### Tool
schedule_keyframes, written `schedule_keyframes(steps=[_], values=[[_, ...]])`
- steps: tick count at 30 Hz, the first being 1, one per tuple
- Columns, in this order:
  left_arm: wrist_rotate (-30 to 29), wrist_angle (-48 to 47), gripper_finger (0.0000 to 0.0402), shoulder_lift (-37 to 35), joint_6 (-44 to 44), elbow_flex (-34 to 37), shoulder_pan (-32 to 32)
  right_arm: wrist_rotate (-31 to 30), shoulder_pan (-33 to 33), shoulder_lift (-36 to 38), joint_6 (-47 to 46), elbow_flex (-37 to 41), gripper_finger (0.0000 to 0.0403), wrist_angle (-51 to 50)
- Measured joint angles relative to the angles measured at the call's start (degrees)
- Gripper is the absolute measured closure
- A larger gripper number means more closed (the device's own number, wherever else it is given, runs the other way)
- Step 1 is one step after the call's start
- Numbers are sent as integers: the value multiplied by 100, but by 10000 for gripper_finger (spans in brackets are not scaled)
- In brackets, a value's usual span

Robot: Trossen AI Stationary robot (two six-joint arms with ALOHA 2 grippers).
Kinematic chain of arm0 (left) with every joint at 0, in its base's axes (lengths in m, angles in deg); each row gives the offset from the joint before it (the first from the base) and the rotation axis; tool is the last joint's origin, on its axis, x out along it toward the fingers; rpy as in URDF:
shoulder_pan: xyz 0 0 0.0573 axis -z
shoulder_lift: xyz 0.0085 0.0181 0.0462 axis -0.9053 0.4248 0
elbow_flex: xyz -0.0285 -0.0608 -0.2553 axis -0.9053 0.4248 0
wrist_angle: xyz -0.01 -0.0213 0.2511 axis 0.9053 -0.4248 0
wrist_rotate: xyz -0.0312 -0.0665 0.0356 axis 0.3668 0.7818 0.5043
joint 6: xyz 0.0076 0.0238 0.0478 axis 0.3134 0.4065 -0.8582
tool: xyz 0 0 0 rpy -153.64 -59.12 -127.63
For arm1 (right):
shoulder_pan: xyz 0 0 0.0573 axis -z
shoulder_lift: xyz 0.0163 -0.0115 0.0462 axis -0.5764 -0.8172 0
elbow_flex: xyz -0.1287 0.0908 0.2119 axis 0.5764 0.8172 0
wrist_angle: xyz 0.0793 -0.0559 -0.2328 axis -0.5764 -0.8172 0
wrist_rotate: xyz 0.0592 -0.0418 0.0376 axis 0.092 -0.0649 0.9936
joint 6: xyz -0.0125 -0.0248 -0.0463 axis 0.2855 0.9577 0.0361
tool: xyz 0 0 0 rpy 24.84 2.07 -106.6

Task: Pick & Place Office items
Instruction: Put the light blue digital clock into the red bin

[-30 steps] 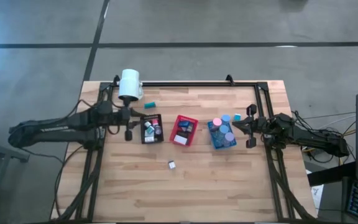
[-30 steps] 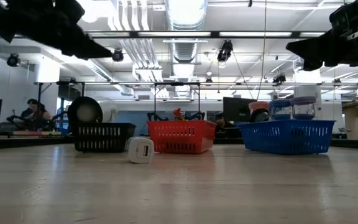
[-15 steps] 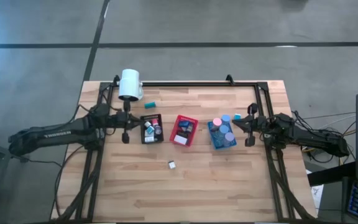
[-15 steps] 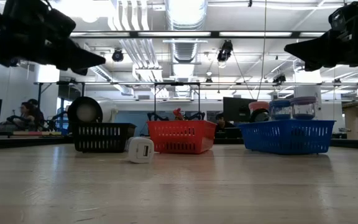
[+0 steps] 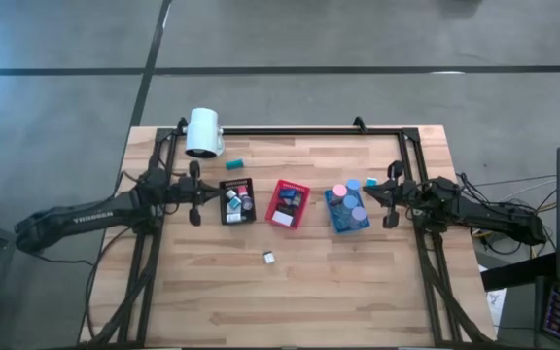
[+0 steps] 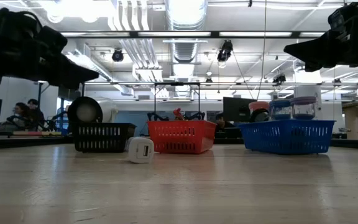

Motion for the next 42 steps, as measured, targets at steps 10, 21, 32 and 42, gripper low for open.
schedule_keyframes(steps=[10,21,32,42], values=[[579,-86,398,-85,-278,88,-24,0,0,0,104,0,390,-1],[574,34,397,-96,-175,79,-24,4,-1,0,14,0,390,-10],[573,157,389,-96,-175,42,-24,-323,1,-403,-370,0,390,661],[557,333,391,-100,34,18,-24,-435,1,-2112,-687,-204,390,1831]])
